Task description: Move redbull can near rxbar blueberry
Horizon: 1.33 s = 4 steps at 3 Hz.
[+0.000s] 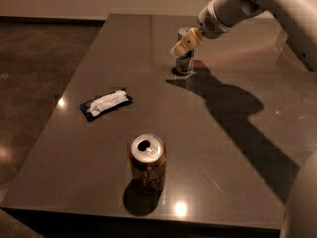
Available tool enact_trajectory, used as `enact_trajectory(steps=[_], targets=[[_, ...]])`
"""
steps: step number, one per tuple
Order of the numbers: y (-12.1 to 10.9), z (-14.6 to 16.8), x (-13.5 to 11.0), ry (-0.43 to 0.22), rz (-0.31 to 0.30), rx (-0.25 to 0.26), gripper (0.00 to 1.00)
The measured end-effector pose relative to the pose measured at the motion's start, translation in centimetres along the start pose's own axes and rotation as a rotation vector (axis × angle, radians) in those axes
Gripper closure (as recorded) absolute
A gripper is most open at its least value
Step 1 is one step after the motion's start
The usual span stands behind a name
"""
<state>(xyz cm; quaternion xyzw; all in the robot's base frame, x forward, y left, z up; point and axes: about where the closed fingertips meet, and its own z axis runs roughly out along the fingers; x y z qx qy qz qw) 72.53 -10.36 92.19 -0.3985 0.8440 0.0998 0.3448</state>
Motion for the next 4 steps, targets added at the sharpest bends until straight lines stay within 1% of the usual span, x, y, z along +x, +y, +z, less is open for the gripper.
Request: enact_trajectory(steps=[1,2,3,4], targets=[[0.1,0.0,-0.2,-0.02,0.002,-0.027,0.43],[1.4,-0.6,-1.1,-0.049,-0.021,-0.081,0.67],[4.2,-1.4,-2.6,-0.09,-0.066,-0.159,0.89],[8.4,-2.3,-4.7,-0.138,-0.139,-0.252,1.0]])
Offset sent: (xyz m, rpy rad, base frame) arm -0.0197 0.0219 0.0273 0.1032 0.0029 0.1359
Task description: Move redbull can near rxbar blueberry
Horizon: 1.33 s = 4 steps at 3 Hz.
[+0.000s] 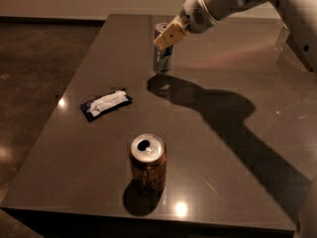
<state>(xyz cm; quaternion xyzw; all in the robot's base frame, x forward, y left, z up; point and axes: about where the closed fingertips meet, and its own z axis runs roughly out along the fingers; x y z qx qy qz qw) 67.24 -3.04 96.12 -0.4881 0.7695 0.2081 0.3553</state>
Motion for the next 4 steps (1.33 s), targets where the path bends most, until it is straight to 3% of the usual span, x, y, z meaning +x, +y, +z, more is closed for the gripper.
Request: enact_trajectory(steps=[2,3,4], targets=[[5.2,1.8,-2.1,-0.006,-0.094,-0.129,1.0],[6.5,3.0,-1.7,0.013,-0.115,-0.161,1.0],[7.4,4.0,-1.1,0.036,-0.13,-0.175,0.79]])
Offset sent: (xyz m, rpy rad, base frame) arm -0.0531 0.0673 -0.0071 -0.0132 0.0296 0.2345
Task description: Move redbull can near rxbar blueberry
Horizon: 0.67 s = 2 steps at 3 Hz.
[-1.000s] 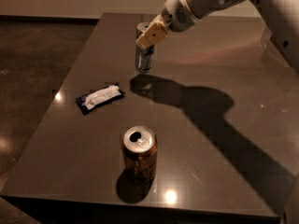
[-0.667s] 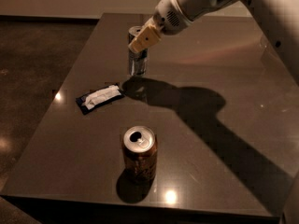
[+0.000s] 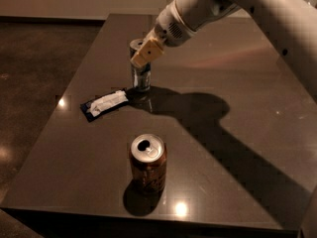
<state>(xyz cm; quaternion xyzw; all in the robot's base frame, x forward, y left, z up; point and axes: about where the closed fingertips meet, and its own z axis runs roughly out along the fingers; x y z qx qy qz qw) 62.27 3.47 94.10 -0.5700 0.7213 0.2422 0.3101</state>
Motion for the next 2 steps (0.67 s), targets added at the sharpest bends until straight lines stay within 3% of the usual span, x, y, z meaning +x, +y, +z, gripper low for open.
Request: enact_trajectory(steps=[1,2], targets=[[0.48,0.6,0.36,0.011,-0.018,-0.015,0.48],[0.63,0.9,0.67,0.019,-0.028,-0.02,0.25]])
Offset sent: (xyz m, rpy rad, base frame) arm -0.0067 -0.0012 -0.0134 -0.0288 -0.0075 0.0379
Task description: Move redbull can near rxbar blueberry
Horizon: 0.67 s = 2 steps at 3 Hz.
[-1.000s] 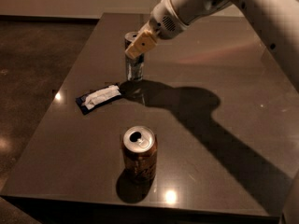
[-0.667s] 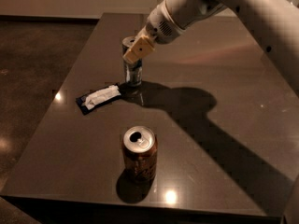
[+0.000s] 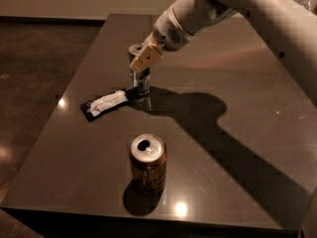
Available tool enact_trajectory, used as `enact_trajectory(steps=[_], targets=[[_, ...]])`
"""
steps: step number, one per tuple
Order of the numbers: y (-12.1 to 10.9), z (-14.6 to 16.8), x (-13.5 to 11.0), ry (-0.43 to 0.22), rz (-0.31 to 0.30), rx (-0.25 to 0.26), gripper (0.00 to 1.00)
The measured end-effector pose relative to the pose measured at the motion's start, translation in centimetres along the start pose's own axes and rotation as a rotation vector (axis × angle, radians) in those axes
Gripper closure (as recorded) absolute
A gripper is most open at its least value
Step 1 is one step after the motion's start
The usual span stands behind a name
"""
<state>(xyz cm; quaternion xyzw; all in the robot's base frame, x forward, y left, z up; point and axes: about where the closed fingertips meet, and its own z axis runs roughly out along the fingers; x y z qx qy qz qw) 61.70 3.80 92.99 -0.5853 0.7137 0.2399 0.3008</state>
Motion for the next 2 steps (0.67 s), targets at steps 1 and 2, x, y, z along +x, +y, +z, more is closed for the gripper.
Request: enact_trajectory(steps=[1,2], targets=[[0.08,0.23,-0.03,0.001,-0.002,-0.004,0.02],[0.11,0.32,-0.05,0.001,-0.002,-0.006,0.0]])
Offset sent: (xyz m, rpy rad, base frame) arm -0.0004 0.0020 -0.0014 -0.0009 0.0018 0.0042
